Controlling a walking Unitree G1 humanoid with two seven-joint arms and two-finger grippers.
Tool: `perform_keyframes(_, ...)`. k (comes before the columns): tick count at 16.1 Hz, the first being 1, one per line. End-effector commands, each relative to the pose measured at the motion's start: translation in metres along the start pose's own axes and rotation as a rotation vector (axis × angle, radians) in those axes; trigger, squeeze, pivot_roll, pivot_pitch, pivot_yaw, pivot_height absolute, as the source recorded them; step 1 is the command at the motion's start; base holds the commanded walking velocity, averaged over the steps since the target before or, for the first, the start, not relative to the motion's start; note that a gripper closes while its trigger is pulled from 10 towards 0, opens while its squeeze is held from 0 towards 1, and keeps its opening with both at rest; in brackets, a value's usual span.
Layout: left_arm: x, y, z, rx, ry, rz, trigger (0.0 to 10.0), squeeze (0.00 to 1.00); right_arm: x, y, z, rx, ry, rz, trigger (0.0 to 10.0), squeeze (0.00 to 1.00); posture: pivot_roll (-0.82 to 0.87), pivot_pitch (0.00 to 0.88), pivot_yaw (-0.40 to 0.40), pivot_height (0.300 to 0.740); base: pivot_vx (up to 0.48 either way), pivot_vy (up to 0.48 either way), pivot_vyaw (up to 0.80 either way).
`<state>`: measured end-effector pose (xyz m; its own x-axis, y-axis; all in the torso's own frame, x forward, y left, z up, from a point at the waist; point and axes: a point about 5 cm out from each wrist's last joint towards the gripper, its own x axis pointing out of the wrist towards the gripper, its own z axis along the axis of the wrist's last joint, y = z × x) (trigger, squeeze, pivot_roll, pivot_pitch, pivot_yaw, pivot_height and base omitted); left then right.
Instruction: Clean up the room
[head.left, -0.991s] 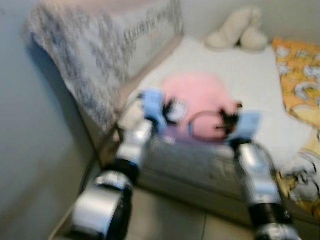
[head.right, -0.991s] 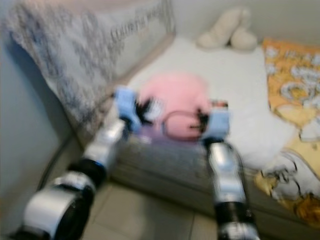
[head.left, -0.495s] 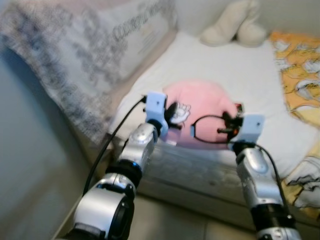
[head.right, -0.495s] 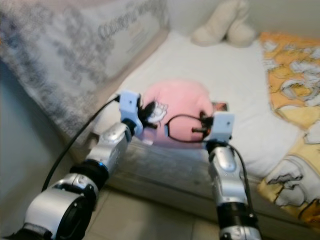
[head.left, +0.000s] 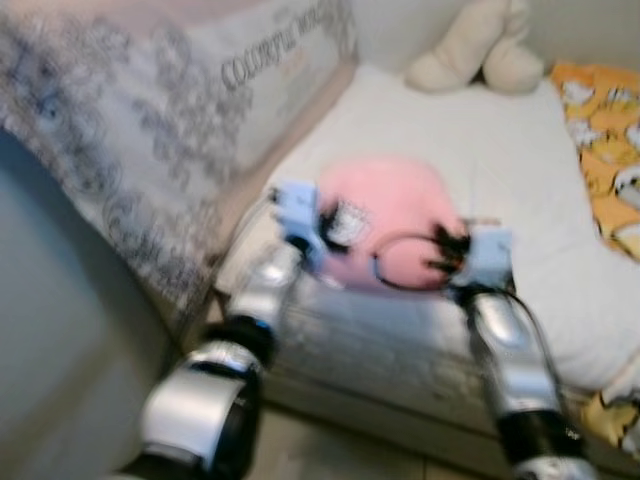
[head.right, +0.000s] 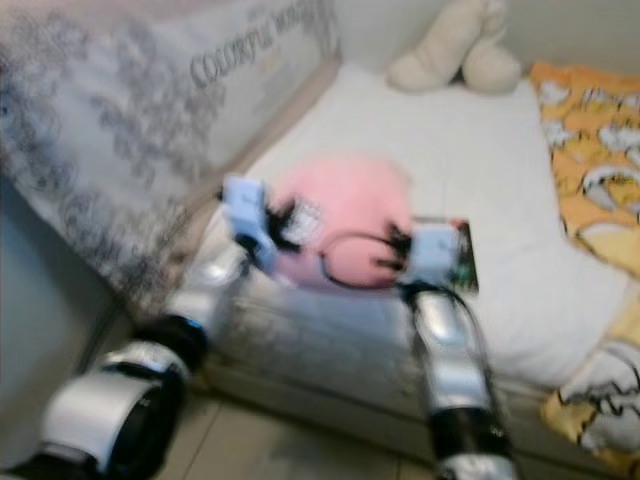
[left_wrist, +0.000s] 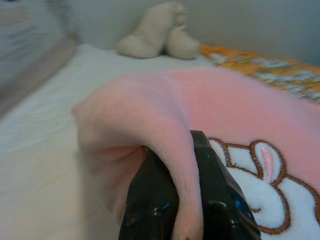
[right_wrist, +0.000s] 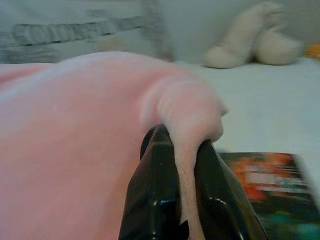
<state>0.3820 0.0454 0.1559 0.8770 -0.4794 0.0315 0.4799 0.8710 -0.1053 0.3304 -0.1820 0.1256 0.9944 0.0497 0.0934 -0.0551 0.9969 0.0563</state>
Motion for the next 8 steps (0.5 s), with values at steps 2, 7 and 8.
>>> perform_keyframes(2, 0.003, 0.0102, 0.0188, 0.033, -0.048, 0.016, 10.0, 0.0, 0.0043, 0.0074, 0.0117, -0.004, -0.05, 0.019, 10.0, 0.0, 0.0, 0.0, 0.05, 0.732, 0.435, 0.0, 0.0)
perform_keyframes(7, 0.0036, 0.011, 0.0196, 0.033, -0.045, 0.013, 10.0, 0.0, 0.0027, 0.0079, 0.0105, -0.009, -0.049, 0.023, 10.0, 0.0, -0.01, 0.0, 0.056, 0.732, 0.435, 0.0, 0.0)
perform_keyframes(8, 0.0038, 0.0107, 0.0197, 0.034, -0.044, 0.01, 10.0, 0.0, 0.0025, 0.0079, 0.0108, -0.01, -0.051, 0.022, 10.0, 0.0, -0.02, 0.0, 0.056, 0.732, 0.431, 0.0, 0.0)
